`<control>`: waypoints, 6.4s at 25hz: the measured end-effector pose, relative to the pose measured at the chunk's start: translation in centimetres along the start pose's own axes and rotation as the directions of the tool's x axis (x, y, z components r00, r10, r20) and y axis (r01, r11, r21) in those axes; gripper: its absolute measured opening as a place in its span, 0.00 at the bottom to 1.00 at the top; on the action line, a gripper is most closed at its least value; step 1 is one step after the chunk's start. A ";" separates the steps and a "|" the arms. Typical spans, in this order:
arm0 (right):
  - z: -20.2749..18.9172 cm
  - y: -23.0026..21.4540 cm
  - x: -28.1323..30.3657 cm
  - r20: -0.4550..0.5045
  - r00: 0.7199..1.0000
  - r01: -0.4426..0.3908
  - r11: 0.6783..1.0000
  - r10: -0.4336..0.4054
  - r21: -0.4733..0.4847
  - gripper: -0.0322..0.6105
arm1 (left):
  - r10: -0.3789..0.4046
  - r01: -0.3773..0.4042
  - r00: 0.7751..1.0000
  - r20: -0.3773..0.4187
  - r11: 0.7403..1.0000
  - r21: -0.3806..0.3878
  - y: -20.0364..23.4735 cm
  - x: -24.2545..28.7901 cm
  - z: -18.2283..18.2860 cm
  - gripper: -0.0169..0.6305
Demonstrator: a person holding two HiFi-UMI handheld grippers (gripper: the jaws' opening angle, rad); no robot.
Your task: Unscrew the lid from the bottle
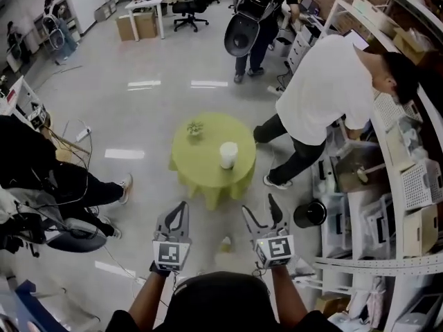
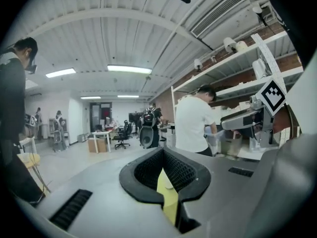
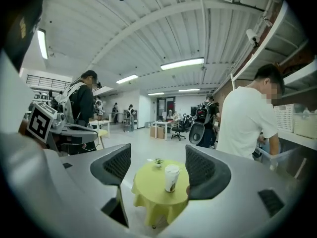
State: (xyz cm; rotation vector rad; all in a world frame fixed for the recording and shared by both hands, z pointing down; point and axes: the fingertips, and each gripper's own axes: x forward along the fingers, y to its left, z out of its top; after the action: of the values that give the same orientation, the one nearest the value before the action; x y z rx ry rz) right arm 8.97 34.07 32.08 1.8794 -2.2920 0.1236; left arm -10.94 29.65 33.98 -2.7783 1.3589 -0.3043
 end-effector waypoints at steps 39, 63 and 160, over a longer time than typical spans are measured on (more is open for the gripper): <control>-14.3 -7.1 34.1 -0.731 0.647 -0.211 0.972 0.215 0.099 0.63 | -0.517 0.552 0.771 -0.372 0.834 -0.014 -0.6 35.1 -23.4 0.59; -20.9 -7.6 37.1 -0.801 0.561 -0.202 0.973 0.210 0.113 0.63 | -0.660 0.716 0.675 -0.330 0.693 0.081 -6.0 41.3 -28.1 0.61; -21.8 -6.3 35.3 -0.892 0.330 -0.855 0.498 0.310 -0.144 0.55 | -0.694 0.749 0.628 -0.352 0.662 0.031 -6.2 41.2 -28.9 0.61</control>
State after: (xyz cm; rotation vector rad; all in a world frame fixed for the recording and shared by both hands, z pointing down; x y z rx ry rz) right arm 10.29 2.58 59.82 0.3046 -1.8660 0.2152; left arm 13.08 2.72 69.64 -3.0492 0.0879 -0.8655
